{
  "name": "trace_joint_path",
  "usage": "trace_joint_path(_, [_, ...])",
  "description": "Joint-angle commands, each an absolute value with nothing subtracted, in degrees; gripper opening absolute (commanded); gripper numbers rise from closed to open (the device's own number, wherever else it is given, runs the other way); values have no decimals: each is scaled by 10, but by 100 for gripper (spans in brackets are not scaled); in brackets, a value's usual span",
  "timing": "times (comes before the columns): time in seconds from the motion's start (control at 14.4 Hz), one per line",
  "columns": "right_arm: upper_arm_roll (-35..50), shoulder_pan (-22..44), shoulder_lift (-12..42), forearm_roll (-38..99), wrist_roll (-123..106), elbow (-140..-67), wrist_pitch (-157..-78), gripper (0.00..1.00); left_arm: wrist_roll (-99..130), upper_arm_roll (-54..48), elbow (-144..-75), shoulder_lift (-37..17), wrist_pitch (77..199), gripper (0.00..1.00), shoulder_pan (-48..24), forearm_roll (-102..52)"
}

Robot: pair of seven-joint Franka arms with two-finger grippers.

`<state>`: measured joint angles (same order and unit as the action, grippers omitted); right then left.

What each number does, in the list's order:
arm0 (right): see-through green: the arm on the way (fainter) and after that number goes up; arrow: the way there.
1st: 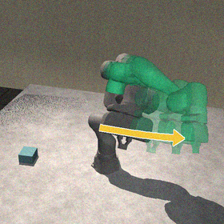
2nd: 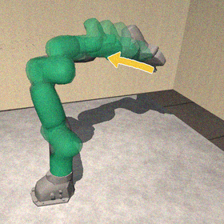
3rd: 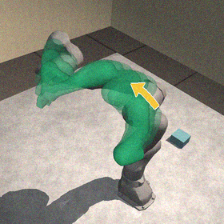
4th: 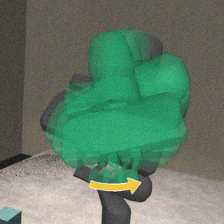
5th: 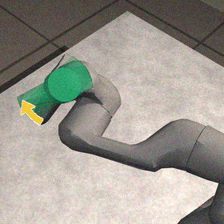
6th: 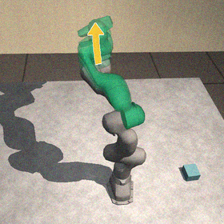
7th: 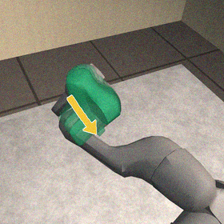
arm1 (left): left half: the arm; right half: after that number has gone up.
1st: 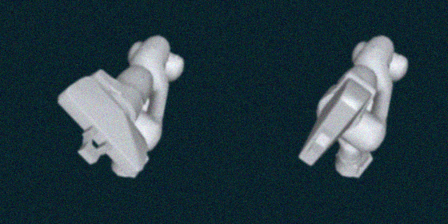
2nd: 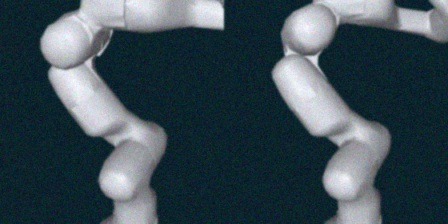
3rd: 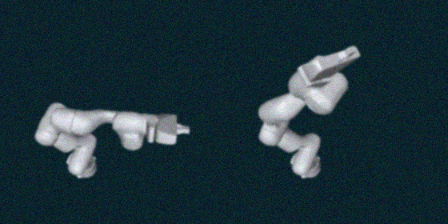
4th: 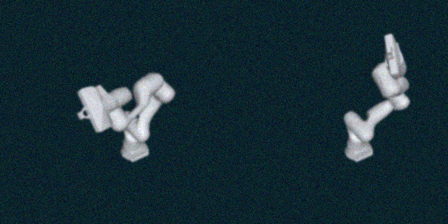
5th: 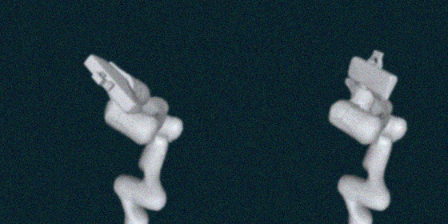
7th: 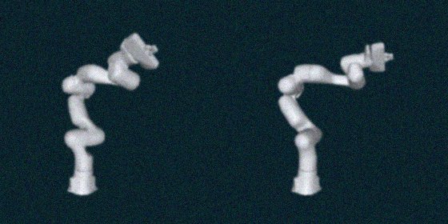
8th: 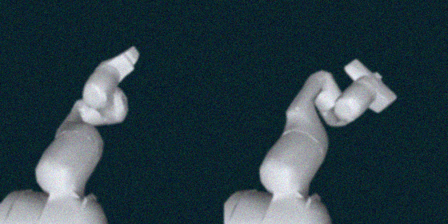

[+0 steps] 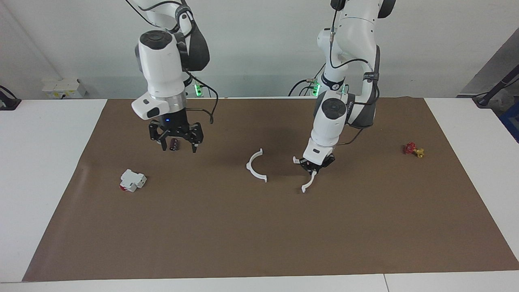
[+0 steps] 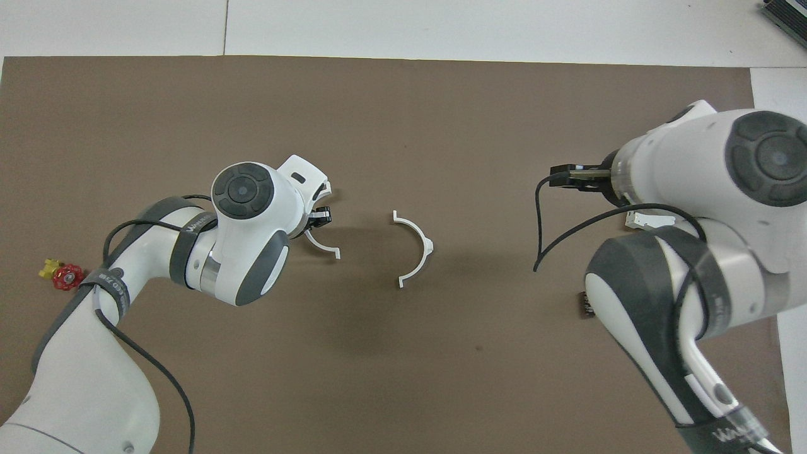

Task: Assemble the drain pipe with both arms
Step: 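Press the left gripper's half onto the right half while the right gripper withdraws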

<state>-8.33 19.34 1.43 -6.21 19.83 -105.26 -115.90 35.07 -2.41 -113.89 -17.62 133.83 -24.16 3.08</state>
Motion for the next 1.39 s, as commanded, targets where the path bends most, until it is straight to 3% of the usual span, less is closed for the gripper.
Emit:
trace_joint_path(0.0, [-78, 149, -3, -21, 163, -1022, -1080, 100, 397, -13, -1166, -171, 1371, 0, -280, 44])
trace_joint_path(0.28, [-78, 84, -8, -8, 97, -959, -963, 100, 433, -14, -1174, -171, 1371, 0, -322, 44])
trace_joint_path(0.42, [-79, 69, -23, -8, 97, -953, -938, 100, 442, -12, -1179, -170, 1369, 0, -337, 45])
trace_joint_path(0.63, [-76, 63, -14, -9, 96, -882, -848, 100, 472, -11, -1184, -167, 1367, 0, -355, 60])
trace_joint_path(1.32, [-77, 45, -48, -9, 31, -968, -910, 100, 499, -12, -1177, -171, 1363, 0, -364, 112])
